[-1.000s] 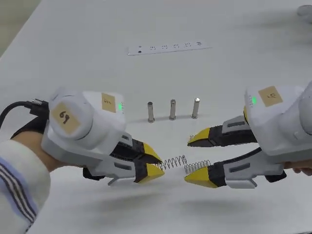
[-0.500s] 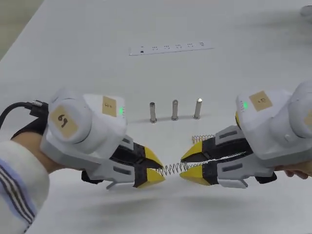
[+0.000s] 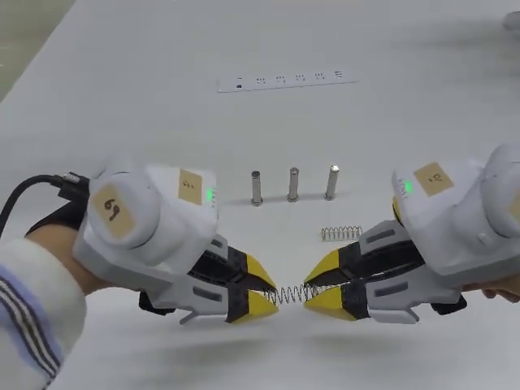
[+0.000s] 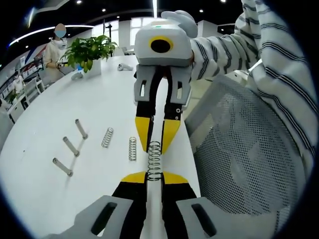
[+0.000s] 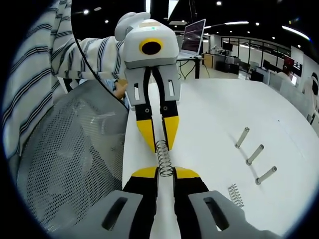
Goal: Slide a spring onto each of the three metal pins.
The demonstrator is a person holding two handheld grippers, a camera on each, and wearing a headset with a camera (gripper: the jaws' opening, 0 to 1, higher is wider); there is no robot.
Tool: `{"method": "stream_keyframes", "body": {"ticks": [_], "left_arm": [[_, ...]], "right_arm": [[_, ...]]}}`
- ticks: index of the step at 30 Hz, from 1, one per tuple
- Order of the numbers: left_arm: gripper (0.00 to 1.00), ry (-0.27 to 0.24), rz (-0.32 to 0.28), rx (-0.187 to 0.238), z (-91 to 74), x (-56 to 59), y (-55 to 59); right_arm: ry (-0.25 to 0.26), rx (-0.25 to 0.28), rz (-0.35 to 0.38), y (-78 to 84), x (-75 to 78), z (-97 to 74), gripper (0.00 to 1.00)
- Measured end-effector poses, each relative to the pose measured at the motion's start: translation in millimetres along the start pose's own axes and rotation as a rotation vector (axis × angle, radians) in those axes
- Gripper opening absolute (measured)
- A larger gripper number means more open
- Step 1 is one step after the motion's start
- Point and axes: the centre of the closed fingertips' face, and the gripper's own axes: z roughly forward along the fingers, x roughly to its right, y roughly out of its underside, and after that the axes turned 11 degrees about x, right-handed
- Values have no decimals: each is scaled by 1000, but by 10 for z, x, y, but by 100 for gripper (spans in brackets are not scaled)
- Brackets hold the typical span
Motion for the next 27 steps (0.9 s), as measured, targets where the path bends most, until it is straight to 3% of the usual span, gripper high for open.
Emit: {"method": "stream_keyframes", "body": {"ticks": [18,27], "left_arm": [[2,-19,-17,46,46,7,-36],[2,-29,-47,108,87,61,-55]], "right_arm": [[-22,-28,33,-21,-32,-74,8],[-47,-70,85,-66,-67,-110,8]]}}
